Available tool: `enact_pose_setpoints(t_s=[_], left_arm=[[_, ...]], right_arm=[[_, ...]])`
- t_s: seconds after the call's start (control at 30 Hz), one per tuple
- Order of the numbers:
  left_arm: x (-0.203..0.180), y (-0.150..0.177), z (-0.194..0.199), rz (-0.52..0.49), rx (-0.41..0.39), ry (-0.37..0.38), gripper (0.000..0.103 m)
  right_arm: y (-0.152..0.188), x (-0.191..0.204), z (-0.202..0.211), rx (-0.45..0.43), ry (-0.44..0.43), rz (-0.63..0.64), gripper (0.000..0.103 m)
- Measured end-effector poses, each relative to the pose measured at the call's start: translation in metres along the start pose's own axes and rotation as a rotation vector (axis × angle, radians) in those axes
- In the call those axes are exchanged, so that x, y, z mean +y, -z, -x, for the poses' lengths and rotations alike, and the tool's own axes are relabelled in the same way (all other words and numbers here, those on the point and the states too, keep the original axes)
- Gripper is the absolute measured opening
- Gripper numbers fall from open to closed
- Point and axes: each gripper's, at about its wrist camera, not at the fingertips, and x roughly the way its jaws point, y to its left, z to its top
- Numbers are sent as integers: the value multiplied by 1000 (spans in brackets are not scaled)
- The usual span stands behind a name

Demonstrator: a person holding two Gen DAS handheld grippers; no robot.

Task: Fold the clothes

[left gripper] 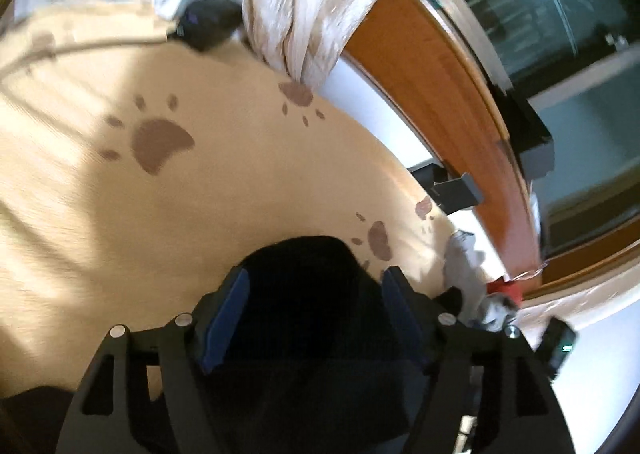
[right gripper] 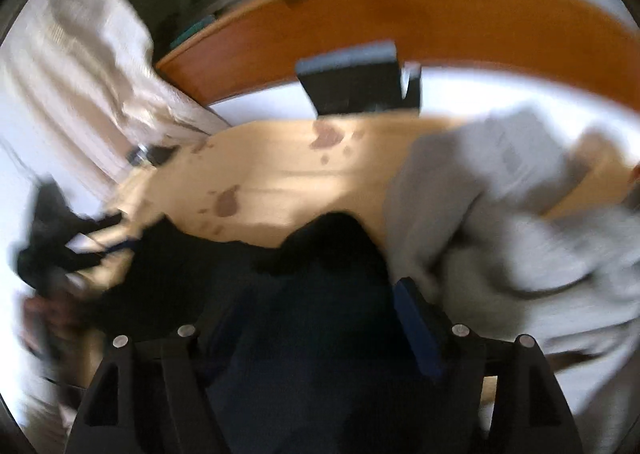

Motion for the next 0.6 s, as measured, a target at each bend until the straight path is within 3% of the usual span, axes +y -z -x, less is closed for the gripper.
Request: enact_pose_setpoints(t_s=[0.03,0.2,0.3,0.4,0.6], left_arm=[[-4,4,2,-25,2,5,73],[-55,51,-11,-248,104,140,73],[-67,76,-27,-309,157,160,73],[-53,87,-35,-311,183,139,72],[-44,96,-18,-402,169,128,72]], right_arm=[[2,7,8,-35,54,41,75],[34,81,23,-125,61,345,75],[69,121,10,-75,76,560,75],[98,132,-10,27,87,678,74],[98,84,-7,81,-20,594,75]])
